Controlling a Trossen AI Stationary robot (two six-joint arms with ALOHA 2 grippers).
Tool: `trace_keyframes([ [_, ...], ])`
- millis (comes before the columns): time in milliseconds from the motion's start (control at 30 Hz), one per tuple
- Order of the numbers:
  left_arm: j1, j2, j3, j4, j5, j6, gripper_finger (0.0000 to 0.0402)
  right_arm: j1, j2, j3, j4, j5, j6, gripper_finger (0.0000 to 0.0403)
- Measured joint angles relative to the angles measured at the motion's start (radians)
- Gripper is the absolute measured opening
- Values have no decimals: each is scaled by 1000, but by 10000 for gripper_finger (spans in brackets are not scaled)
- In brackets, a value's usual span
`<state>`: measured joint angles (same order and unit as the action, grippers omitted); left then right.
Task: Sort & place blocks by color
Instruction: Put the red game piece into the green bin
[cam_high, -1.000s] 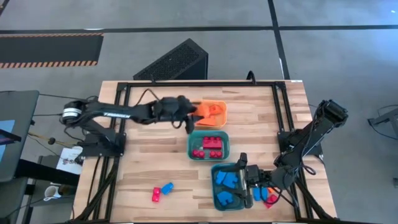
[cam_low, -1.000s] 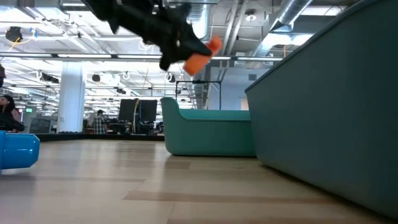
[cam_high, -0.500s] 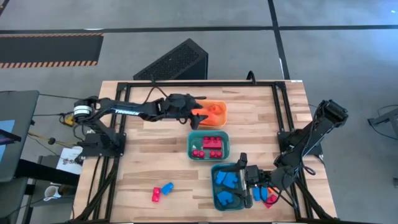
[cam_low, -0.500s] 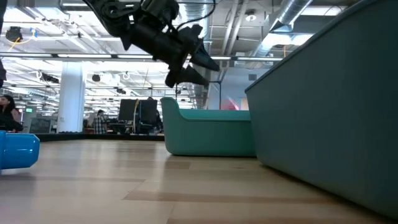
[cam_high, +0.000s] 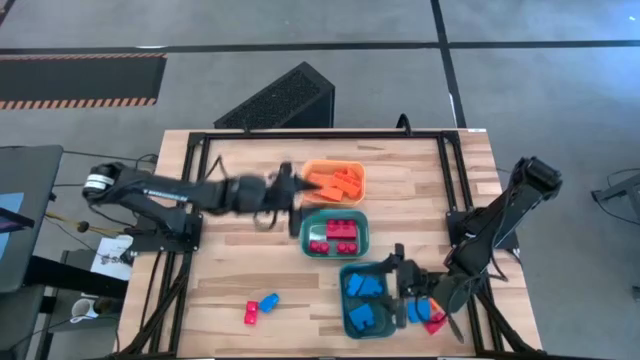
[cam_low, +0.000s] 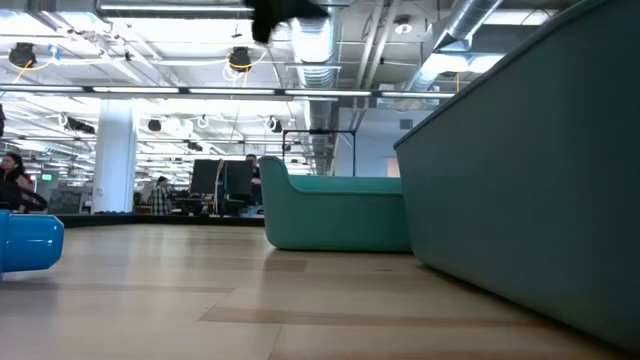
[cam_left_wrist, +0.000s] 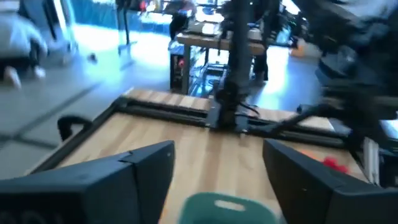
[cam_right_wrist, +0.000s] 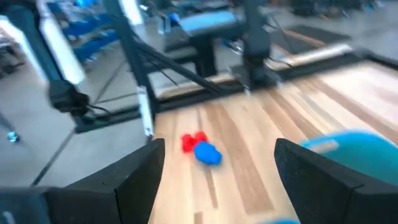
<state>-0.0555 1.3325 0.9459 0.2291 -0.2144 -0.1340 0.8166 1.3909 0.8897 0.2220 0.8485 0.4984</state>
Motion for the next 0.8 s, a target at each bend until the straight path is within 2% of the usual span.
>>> trace_keyframes([
  [133,-188,-8,0,16,-163,64,196,-9,-12,0,-148,25,159,324],
  [333,-415,11,-7,27,-379,125,171,-71,53,0,-150,-166,211,324],
  [433,-483,5,-66,152,-448,169,166,-103,71,0,-164,-227,233,324],
  [533,-511,-21,-169,270,-455,167,165,-129,70,1,-160,-271,231,324],
  [667,-512,-41,-352,570,-391,107,164,-148,50,5,-173,-293,203,324],
  [800,-514,-38,-514,871,-330,70,164,-166,35,80,-355,-328,210,324],
])
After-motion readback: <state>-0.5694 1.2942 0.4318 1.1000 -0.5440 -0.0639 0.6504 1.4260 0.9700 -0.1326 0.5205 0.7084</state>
